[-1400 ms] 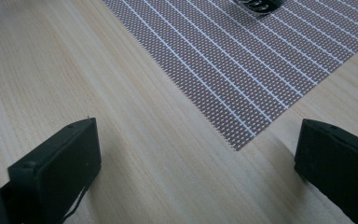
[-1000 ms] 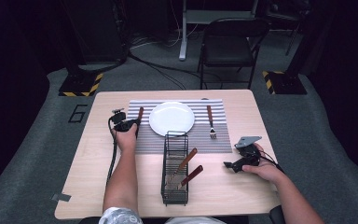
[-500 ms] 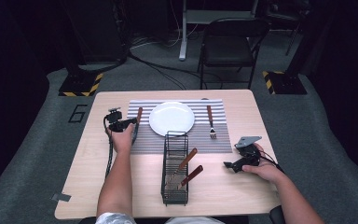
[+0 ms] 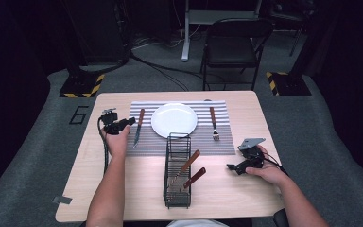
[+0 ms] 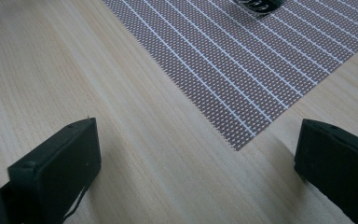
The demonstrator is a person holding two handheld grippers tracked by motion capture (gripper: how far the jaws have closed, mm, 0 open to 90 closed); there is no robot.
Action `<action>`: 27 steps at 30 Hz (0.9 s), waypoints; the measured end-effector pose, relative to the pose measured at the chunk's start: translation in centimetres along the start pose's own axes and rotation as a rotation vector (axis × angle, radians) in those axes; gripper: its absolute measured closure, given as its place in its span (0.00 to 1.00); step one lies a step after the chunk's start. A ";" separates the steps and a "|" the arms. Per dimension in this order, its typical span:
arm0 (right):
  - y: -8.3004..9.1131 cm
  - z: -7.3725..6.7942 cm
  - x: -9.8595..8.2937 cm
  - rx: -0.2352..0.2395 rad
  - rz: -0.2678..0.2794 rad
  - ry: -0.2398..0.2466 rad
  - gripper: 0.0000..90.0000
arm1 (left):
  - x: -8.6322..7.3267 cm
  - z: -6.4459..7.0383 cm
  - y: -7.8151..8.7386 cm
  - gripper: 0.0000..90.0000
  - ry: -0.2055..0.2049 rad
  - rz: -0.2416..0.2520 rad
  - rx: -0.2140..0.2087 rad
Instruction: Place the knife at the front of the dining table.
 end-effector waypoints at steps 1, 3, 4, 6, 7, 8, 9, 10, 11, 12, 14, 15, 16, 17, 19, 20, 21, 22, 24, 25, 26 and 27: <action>0.0 0.0 0.0 0.000 0.000 0.000 0.00 | 0.1 -0.1 0.3 0.56 -0.014 -0.001 0.002; 0.0 0.0 0.0 0.000 0.000 0.000 0.00 | 0.2 -0.2 0.8 0.55 -0.016 0.004 0.004; 0.0 0.0 0.0 0.000 0.000 0.000 0.00 | 0.4 -0.2 1.2 0.55 -0.018 0.018 0.002; 0.0 0.0 0.0 0.000 0.000 0.000 0.00 | 0.6 -0.2 1.8 0.55 -0.007 0.033 -0.007; 0.0 0.0 0.0 0.000 0.000 -0.001 0.00 | 0.7 -0.2 2.1 0.55 -0.002 0.038 -0.012; 0.0 0.0 0.0 0.000 0.000 -0.001 0.00 | 0.8 -0.2 2.2 0.55 -0.005 0.042 -0.014; 0.0 0.0 0.0 0.000 0.000 0.000 0.00 | 0.8 -0.1 2.4 0.55 -0.004 0.047 -0.015; 0.0 0.0 0.0 0.000 0.000 -0.001 0.00 | 0.9 0.0 2.8 0.55 -0.009 0.054 -0.016; 0.0 0.0 0.0 0.000 0.000 -0.001 0.00 | 1.0 0.0 3.0 0.55 -0.011 0.061 -0.020; 0.0 0.0 0.0 0.000 0.000 -0.001 0.00 | 1.0 0.1 3.2 0.55 -0.011 0.066 -0.024; 0.0 0.0 0.0 0.000 0.000 -0.001 0.00 | 1.0 0.3 3.8 0.55 -0.015 0.074 -0.027; 0.0 0.0 0.0 0.000 0.000 0.000 0.00 | 1.0 0.3 4.0 0.55 -0.021 0.078 -0.026; 0.0 0.0 0.0 0.000 0.000 0.000 0.00 | 1.0 0.4 4.3 0.55 -0.031 0.076 -0.024; 0.0 0.0 0.0 0.000 0.000 0.000 0.00 | 1.0 0.5 4.6 0.55 -0.043 0.078 -0.023; 0.0 0.0 0.0 0.000 0.000 -0.001 0.00 | 1.1 0.6 5.3 0.54 -0.064 0.080 -0.025; 0.0 0.0 0.0 0.000 0.000 -0.001 0.00 | 1.1 0.7 5.6 0.54 -0.075 0.082 -0.026; 0.0 0.0 0.0 0.000 0.000 0.000 0.00 | 1.1 0.9 5.9 0.53 -0.085 0.082 -0.027; 0.0 0.0 0.0 0.000 0.000 0.000 0.00 | 1.1 1.0 6.2 0.53 -0.094 0.083 -0.032; 0.0 0.0 0.0 0.000 0.000 -0.001 0.00 | 1.1 1.3 7.0 0.53 -0.108 0.093 -0.043; 0.0 0.0 0.0 0.000 0.000 0.000 0.00 | 1.1 1.4 7.3 0.53 -0.116 0.099 -0.046; 0.0 0.0 0.0 0.000 0.000 0.000 0.00 | 1.0 1.5 7.6 0.53 -0.129 0.099 -0.046; 0.0 0.0 0.0 0.000 0.000 -0.001 0.00 | 0.9 1.5 7.9 0.53 -0.141 0.100 -0.044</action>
Point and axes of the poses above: each handheld gripper's, and its own axes: y roughly backward along the jaws, x roughly out of its top, z roughly to its right, the point moved 10 cm from there along -y, roughly forward along the jaws, and after that the axes turned 8 degrees about x, right-handed, at the moved point
